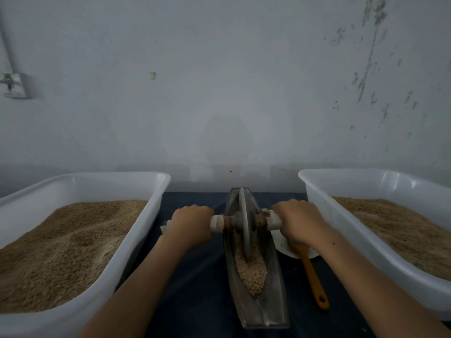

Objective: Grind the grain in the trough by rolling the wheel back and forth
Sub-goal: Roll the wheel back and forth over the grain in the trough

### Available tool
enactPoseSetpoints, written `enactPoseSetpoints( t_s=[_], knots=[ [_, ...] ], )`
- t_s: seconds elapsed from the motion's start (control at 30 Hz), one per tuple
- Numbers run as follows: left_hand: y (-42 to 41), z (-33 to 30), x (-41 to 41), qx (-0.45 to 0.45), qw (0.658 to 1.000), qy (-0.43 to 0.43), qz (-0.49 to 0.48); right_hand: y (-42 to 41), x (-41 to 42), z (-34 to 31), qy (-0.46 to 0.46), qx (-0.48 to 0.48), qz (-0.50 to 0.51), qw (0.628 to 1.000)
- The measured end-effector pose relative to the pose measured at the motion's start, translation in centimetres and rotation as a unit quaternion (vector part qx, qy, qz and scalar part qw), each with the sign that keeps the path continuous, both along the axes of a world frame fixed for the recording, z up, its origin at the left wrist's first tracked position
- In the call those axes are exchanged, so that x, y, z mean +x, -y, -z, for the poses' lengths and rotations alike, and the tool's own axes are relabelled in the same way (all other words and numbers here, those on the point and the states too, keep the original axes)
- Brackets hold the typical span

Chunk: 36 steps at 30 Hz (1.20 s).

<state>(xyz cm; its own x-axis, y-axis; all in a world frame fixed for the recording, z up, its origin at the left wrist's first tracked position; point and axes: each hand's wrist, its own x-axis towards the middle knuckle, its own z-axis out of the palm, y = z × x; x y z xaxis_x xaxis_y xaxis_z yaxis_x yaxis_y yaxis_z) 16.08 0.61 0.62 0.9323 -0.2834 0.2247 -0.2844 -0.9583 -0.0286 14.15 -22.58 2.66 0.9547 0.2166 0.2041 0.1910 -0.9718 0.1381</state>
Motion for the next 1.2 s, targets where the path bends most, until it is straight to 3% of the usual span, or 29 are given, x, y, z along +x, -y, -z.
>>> enactPoseSetpoints(
  t_s=[0.27,0.4,0.5,0.6,0.73,1.0,1.2],
  knots=[
    [0.1,-1.4,-0.3,0.020,0.988,-0.154,0.005,0.1,-0.3,-1.6,-0.156,-0.033,0.017,0.987],
    [0.2,-1.2,-0.4,0.023,0.995,-0.092,0.001,0.2,-0.2,-1.2,-0.129,-0.007,0.014,0.991],
    [0.4,-0.7,-0.5,0.018,1.000,0.002,-0.006,0.1,0.0,-0.4,-0.056,0.017,0.004,0.998],
    [0.6,-0.3,-0.5,0.009,0.999,0.044,-0.012,0.1,-0.1,0.0,-0.011,0.035,0.001,0.999],
    [0.6,-0.5,-0.5,0.020,0.999,0.024,-0.019,0.1,-0.2,-0.2,-0.030,0.016,0.007,0.999],
    [0.4,-1.6,-0.6,0.035,0.990,-0.136,-0.006,0.2,-0.2,-1.5,-0.177,-0.020,0.029,0.984],
    [0.6,-1.2,-0.7,0.029,0.997,-0.068,-0.013,0.3,0.1,-0.9,-0.136,0.000,0.022,0.991]
  ],
)
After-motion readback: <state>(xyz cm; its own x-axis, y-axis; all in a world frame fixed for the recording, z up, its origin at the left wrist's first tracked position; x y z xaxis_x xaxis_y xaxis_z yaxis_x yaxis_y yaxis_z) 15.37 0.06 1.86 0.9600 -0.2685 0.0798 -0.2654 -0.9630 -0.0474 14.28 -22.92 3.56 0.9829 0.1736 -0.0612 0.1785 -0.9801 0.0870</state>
